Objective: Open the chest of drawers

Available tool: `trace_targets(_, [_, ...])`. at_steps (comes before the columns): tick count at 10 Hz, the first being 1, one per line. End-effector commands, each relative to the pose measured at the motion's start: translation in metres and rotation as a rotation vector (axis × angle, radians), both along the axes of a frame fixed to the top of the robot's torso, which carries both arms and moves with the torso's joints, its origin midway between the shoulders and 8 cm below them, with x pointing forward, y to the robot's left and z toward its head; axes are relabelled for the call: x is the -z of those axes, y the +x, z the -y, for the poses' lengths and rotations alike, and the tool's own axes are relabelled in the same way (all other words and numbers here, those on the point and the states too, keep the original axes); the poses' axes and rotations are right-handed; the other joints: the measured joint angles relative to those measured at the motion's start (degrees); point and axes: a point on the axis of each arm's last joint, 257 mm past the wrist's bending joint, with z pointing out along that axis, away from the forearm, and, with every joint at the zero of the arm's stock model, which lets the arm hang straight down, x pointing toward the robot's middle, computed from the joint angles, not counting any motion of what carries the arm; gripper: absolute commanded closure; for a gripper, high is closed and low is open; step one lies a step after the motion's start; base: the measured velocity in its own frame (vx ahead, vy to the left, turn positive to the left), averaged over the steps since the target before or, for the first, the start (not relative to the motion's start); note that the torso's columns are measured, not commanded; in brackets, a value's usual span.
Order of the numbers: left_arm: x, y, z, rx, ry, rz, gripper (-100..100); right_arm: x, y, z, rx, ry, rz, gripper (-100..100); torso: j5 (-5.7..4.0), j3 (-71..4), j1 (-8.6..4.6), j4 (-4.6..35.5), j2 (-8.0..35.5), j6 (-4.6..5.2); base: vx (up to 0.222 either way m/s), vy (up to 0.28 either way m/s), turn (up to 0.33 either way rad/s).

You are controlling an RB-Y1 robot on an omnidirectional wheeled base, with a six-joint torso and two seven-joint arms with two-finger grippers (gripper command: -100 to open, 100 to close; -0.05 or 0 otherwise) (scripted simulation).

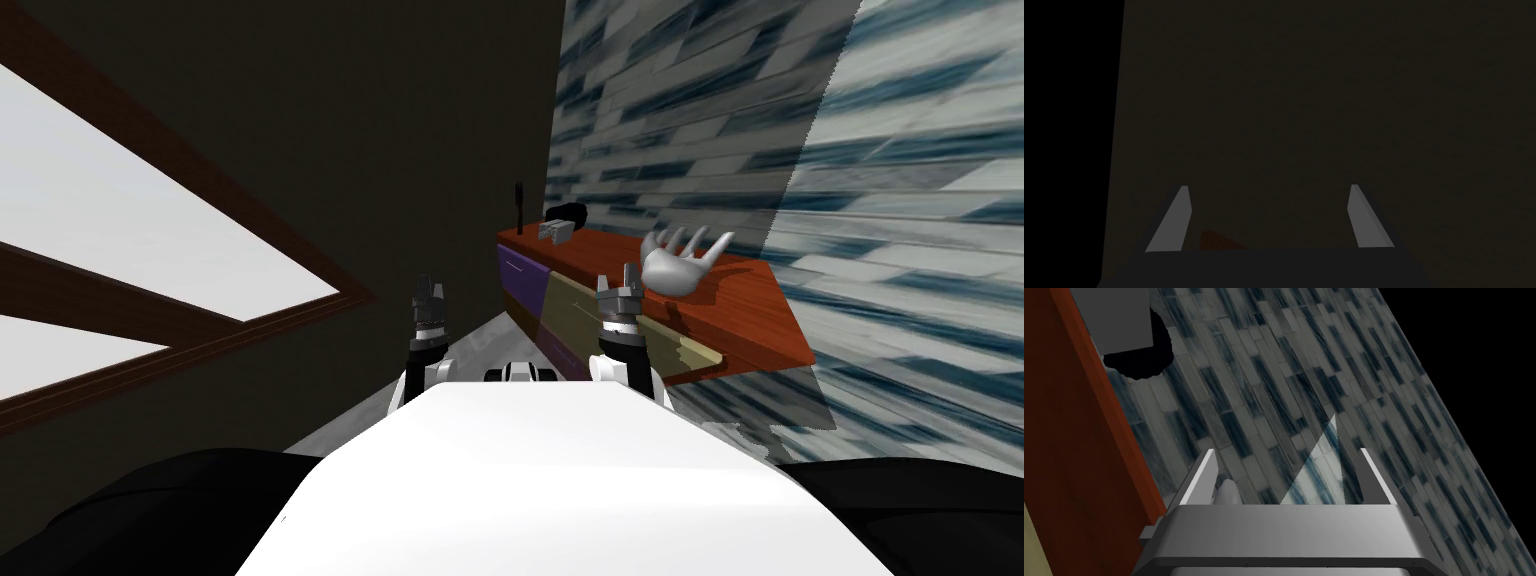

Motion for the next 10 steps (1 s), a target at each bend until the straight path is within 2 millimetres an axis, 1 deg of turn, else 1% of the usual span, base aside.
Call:
trace_targets(1, [0.000, 0.000, 0.000, 0.000, 0.000, -0.001, 0, 0.008, 0.005, -0.010, -0.027, -0.087, -0.034, -100, 0.00, -3.95, 0.01, 1.89, 1.93, -0.01, 0.008, 0.017, 0.048])
trace_targets(2, [0.000, 0.000, 0.000, 0.000, 0.000, -0.001, 0, 0.008, 0.005, -0.011, -0.032, -0.097, -0.035, -100, 0.01, -5.07, 0.04, 2.45, 2.45, 0.00, 0.004, 0.015, 0.019])
trace_targets(5, [0.000, 0.000, 0.000, 0.000, 0.000, -0.001, 0, 0.026, 0.013, -0.023, -0.053, -0.227, -0.095, -100, 0.01, -5.39, 0.03, 2.67, 2.65, 0.00, 0.011, 0.024, 0.073])
trace_targets(6, [0.000, 0.000, 0.000, 0.000, 0.000, -0.001, 0, 0.026, 0.013, -0.024, -0.059, -0.239, -0.096, -100, 0.01, -5.39, 0.03, 2.68, 2.65, -0.01, 0.010, 0.022, 0.023])
trace_targets(10, [0.000, 0.000, 0.000, 0.000, 0.000, -0.001, 0, 0.061, 0.024, -0.037, -0.071, -0.460, -0.191, -100, 0.01, -5.40, 0.05, 2.67, 2.64, 0.00, 0.018, 0.040, 0.099])
